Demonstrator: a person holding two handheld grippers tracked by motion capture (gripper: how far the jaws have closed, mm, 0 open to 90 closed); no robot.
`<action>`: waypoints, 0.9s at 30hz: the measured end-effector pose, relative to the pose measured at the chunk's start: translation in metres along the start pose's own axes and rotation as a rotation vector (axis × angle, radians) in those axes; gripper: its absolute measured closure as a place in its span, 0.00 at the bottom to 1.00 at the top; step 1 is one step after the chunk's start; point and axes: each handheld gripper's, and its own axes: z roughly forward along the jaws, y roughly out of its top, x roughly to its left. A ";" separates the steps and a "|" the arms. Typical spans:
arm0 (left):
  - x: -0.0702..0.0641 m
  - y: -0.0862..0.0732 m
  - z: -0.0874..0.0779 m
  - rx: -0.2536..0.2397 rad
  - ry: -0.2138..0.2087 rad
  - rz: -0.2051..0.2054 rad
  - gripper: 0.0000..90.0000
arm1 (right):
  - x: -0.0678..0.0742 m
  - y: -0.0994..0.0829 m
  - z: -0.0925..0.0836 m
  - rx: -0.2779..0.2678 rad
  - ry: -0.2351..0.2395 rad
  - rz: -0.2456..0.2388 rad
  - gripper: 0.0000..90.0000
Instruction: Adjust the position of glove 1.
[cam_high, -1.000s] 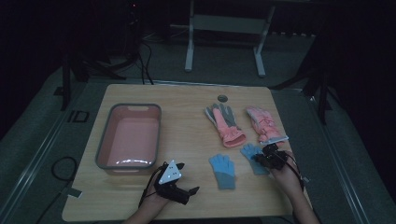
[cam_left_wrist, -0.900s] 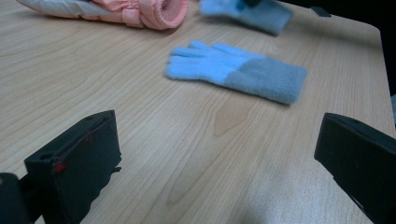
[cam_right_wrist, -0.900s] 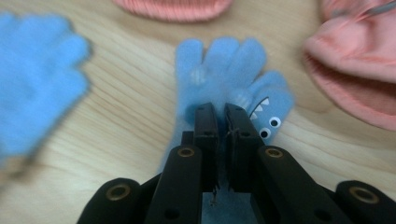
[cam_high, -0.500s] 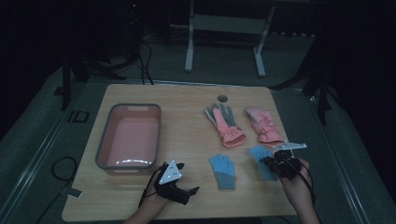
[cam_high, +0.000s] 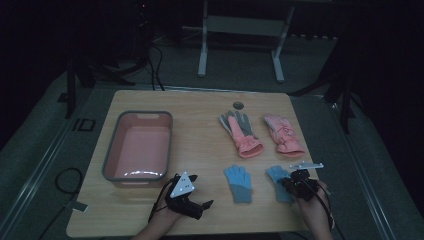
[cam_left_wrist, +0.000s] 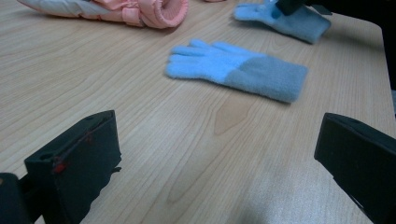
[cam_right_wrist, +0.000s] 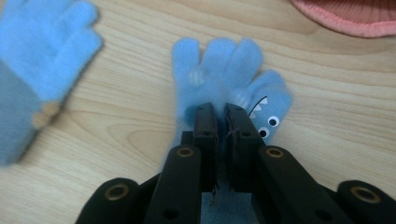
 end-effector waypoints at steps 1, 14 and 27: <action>0.000 0.000 0.000 0.001 0.001 0.003 0.00 | -0.001 0.000 0.002 0.008 -0.006 0.001 0.91; 0.000 0.000 0.000 0.001 -0.003 -0.004 0.00 | -0.011 0.000 0.006 0.014 0.056 -0.020 0.74; 0.001 0.000 0.001 0.003 -0.002 -0.011 0.00 | -0.032 0.005 0.007 0.072 0.174 -0.265 0.67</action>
